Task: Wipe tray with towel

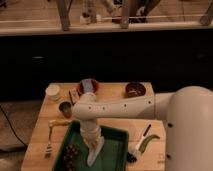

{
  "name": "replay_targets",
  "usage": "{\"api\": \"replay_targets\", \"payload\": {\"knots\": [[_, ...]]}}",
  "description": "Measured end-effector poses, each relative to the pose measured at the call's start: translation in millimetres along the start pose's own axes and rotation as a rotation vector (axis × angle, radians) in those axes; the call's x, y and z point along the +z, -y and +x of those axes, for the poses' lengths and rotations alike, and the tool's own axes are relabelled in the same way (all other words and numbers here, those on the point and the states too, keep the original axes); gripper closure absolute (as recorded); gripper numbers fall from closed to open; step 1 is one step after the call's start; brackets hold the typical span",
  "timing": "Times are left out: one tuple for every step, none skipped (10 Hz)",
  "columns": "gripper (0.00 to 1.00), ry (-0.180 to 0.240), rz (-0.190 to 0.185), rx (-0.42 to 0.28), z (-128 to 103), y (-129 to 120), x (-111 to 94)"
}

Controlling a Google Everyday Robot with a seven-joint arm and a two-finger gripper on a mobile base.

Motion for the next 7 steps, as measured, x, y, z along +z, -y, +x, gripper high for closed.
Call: {"api": "replay_targets", "payload": {"knots": [[0.99,0.010,-0.003,-0.009,-6.9,9.8,3.8],[0.99,0.017,-0.006,-0.007,-10.6,13.1,7.2],[0.99,0.025,-0.009,0.008,-13.1,11.8,10.9],[0.99,0.028,-0.011,0.024,-12.7,6.6,13.1],[0.99,0.028,-0.011,0.052,-9.9,-4.8,14.9],[0.99,0.026,-0.010,0.086,-4.2,-23.3,15.9],[0.99,0.023,-0.009,0.111,2.5,-41.5,16.1]]}}
